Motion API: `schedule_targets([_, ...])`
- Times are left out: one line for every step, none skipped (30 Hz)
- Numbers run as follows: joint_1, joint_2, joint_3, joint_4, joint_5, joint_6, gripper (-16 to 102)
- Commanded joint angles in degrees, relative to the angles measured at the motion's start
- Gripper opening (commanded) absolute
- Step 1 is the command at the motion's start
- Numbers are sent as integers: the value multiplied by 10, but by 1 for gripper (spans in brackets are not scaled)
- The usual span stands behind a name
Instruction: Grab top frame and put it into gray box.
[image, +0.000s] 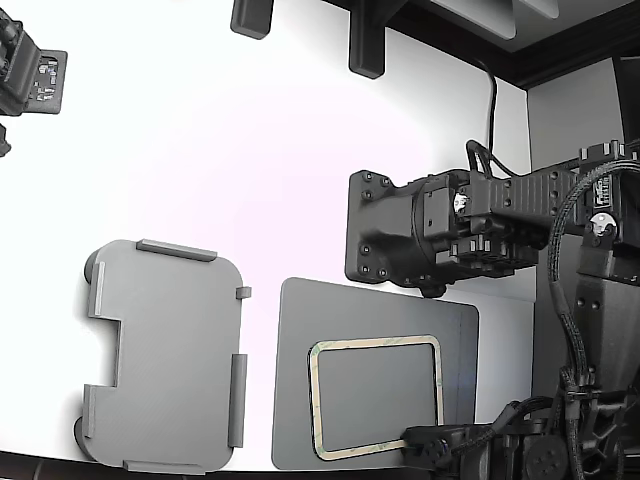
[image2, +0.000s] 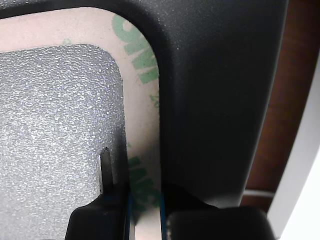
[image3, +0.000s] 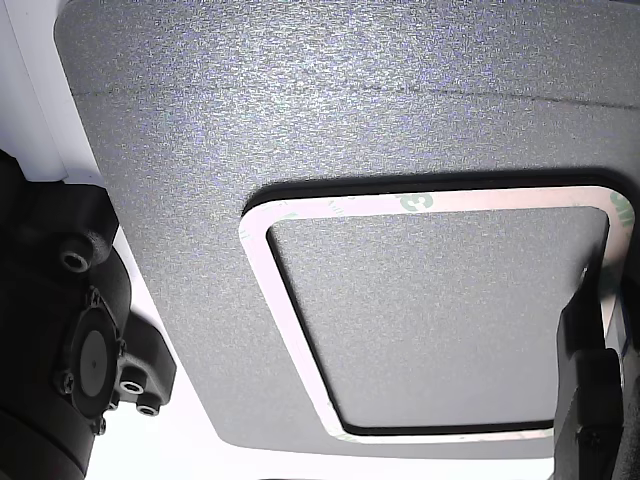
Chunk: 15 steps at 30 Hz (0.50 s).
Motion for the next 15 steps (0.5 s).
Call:
schedule_targets([-5,18,-25,7,2,-2,-10])
schedule_targets([-5,19,-33,14,3,-3,-10])
schedule_targets([-5,20,-43,24,4,-2,-10])
schedule_targets([-5,22,-55,36,7,1,-10])
schedule_targets([-5,23,-70,50,11,4,-10])
schedule_targets([-5,25,-86,64,17,15,-10])
schedule_targets([-5,28,-98,73,19,36,-11])
schedule_targets([-5,33,-106,76,22,60,-11])
schedule_targets([-7,39,-112,76,25,91,-11])
schedule_targets([-11,43,-120,75,24,133,-11])
schedule_targets([-13,45,-131,78,31,165,-11])
schedule_targets([-17,45,-142,84,41,195,-11])
schedule_targets([-22,46,-153,90,50,233,-11])
schedule_targets([-26,47,-163,98,69,272,-11])
schedule_targets([-33,47,-175,107,83,300,-11])
